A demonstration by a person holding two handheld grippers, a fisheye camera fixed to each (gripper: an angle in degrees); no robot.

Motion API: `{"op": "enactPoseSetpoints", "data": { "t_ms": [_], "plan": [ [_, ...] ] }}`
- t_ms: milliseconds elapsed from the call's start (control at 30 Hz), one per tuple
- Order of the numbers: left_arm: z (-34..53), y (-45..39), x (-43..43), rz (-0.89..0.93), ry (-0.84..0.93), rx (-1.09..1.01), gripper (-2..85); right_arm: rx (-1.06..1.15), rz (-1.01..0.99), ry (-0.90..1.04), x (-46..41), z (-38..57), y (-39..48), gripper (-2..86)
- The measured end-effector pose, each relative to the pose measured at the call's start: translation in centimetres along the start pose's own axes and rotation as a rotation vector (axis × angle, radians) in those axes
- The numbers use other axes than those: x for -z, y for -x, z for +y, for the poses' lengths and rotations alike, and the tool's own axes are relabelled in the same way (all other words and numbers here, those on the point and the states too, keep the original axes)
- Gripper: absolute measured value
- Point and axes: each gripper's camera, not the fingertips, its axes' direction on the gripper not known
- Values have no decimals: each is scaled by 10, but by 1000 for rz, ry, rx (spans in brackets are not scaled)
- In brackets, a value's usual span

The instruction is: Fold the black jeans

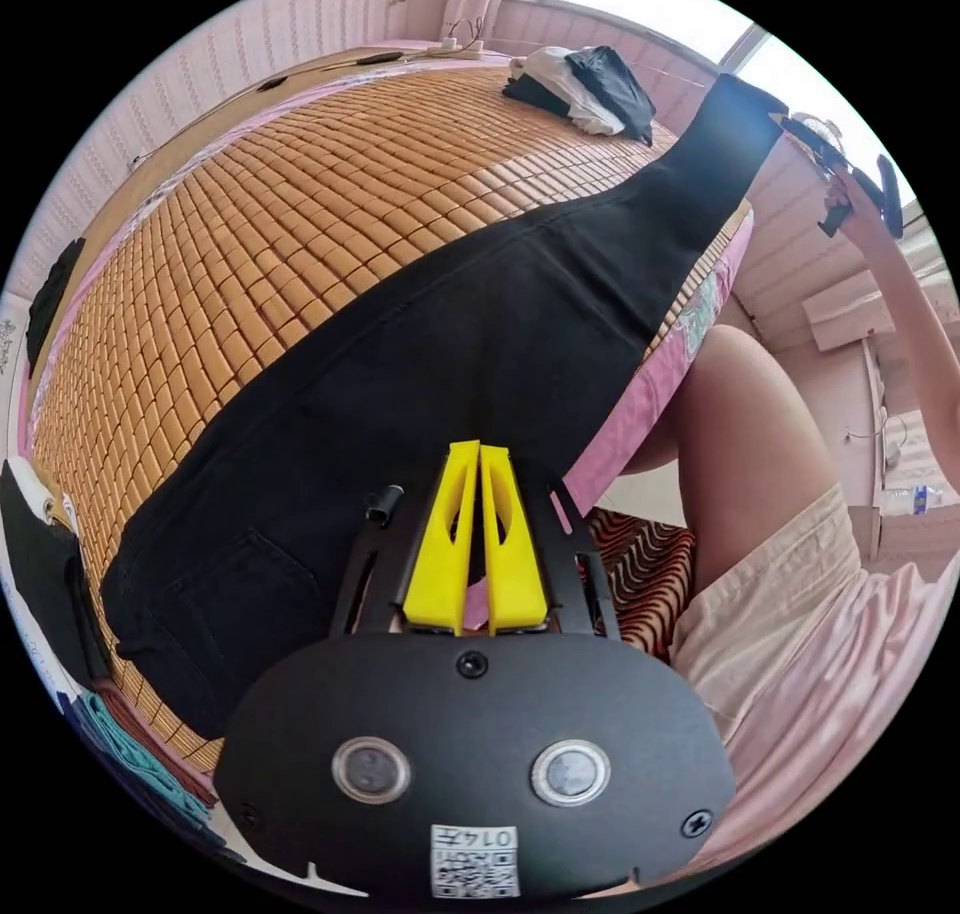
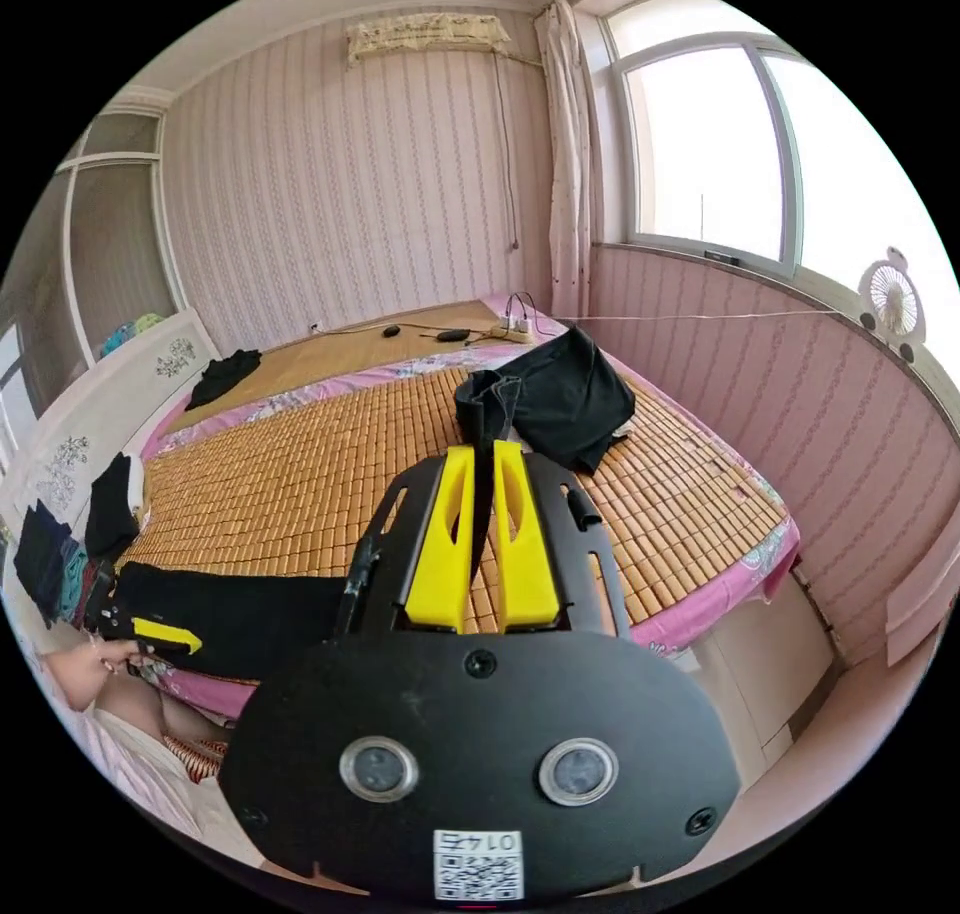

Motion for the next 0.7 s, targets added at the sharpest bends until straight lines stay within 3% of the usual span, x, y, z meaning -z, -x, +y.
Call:
{"op": "enactPoseSetpoints", "data": {
  "t_ms": [200, 300, 467, 633, 700],
  "plan": [
    [57, 39, 38, 74, -125, 69, 7, 201, -301, -101, 6, -6, 110, 29],
    [110, 73, 61, 112, -220, 225, 24, 233, -531, -94, -15, 2, 179, 31],
    [216, 117, 92, 68, -342, 537, 44, 496, -915, -7, -31, 31, 362, 48],
    [279, 139, 91, -13, -301, 746, 50, 748, -941, 332, -76, 92, 495, 111],
    [291, 141, 90, -9, -316, 769, 51, 797, -904, 328, -71, 99, 504, 115]
  ]
}}
